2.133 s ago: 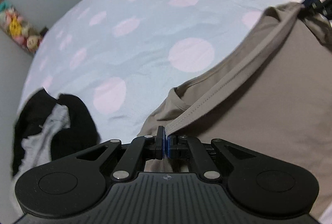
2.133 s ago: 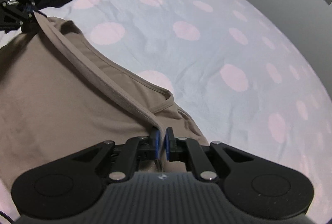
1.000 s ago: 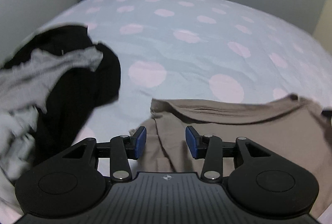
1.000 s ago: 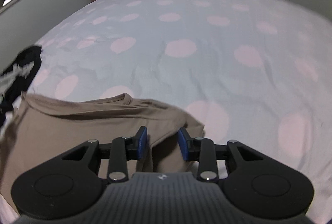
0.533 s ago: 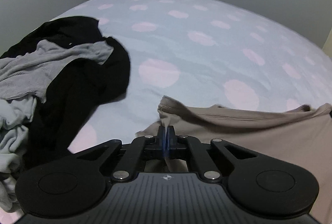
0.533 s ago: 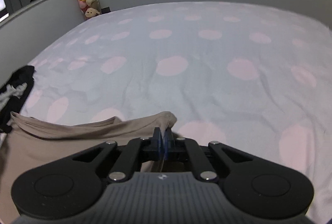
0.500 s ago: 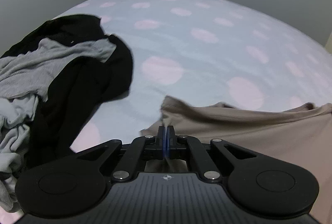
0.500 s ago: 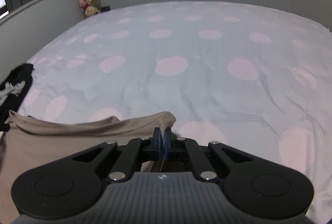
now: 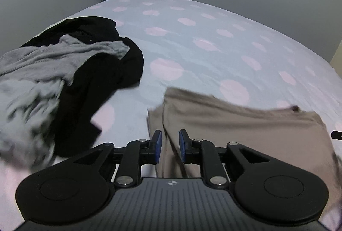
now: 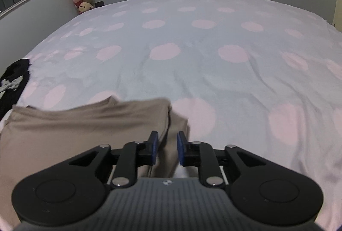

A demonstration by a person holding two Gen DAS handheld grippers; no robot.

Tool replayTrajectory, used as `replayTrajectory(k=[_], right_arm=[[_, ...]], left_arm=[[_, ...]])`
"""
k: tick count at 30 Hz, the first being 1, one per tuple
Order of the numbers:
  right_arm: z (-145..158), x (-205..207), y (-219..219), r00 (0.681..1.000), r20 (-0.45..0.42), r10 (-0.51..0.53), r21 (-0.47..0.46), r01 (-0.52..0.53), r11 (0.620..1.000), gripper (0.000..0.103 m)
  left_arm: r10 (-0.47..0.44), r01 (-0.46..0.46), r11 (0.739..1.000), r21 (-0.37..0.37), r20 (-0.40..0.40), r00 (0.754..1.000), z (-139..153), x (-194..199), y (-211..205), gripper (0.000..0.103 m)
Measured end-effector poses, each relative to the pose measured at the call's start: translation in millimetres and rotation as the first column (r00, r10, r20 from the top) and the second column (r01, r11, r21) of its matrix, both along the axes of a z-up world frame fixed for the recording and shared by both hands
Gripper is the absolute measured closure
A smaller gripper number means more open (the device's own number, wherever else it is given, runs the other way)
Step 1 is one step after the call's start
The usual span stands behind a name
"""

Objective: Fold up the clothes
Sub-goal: 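Lay the hem over the collar and open both grippers, then withdraw both open grippers from the folded beige shirt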

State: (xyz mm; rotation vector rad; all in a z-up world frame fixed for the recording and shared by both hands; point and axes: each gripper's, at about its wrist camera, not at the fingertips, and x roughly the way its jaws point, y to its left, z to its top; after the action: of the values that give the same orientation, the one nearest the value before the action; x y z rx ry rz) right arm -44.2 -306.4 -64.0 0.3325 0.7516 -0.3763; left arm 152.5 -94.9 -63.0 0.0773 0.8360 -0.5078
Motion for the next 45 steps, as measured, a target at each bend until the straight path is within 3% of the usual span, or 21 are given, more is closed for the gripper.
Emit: replayTrajectory(k=[5,8,9,12,15,24,28,30,32,34,36,45], right_arm=[[9,-42,31,0.999,0.003,0.033,-0.016,-0.033,0.999,0.076],[18,-56,39,0.999,0.002,0.038,-0.014,-0.038,0.999,0.068],[21,-60,39,0.999,-0.007,0.039,0.002,-0.039,0.999,0.06],[26,-69,37,0.997,-0.053,0.056,0.063,-0.052,0.997,0.057],[23,-81,42,0.991,-0.103,0.084,0.093,-0.075,0.993,0.043],[8,-97,53,0.987,-0.113,0.113,0.138,-0.097,0.986,0.043],[1,-90,52,0.982,-0.146,0.122,0.167,-0.097,0.981,0.055],[-3,-87,52,0.979,-0.158,0.131,0.182,-0.102,0.978,0.056],[-3,-85,55,0.976,-0.164,0.144,0.174,-0.115,0.978,0.069],[-4,-83,59,0.972,-0.175,0.158,0.162,-0.13,0.978,0.09],[-4,-82,61,0.969,-0.184,0.166,0.146,-0.14,0.979,0.099],[4,-95,55,0.986,-0.151,0.069,0.092,-0.055,0.994,0.103]], left_arm=[[-0.005,0.005,1.0,-0.006,-0.031,0.999,5,-53,11,0.088],[-0.006,0.006,1.0,-0.006,-0.049,0.999,3,-75,17,0.088],[-0.005,0.005,1.0,-0.008,-0.056,0.998,2,-82,19,0.088],[-0.003,0.002,1.0,-0.005,-0.081,0.997,-4,-92,29,0.088],[-0.01,0.009,1.0,-0.001,-0.106,0.994,-10,-96,38,0.088],[-0.042,0.04,0.999,-0.017,-0.119,0.992,-22,-104,53,0.083],[-0.044,0.041,0.999,-0.027,-0.11,0.993,-21,-105,55,0.081],[-0.045,0.041,0.998,-0.036,-0.107,0.993,-20,-105,56,0.081],[-0.049,0.045,0.998,-0.045,-0.103,0.993,-17,-105,57,0.081],[-0.057,0.053,0.998,-0.043,-0.096,0.994,-16,-105,56,0.08],[-0.065,0.061,0.997,-0.043,-0.091,0.994,-16,-106,56,0.08],[-0.081,0.072,0.992,-0.102,-0.084,0.993,-14,-104,73,0.08]])
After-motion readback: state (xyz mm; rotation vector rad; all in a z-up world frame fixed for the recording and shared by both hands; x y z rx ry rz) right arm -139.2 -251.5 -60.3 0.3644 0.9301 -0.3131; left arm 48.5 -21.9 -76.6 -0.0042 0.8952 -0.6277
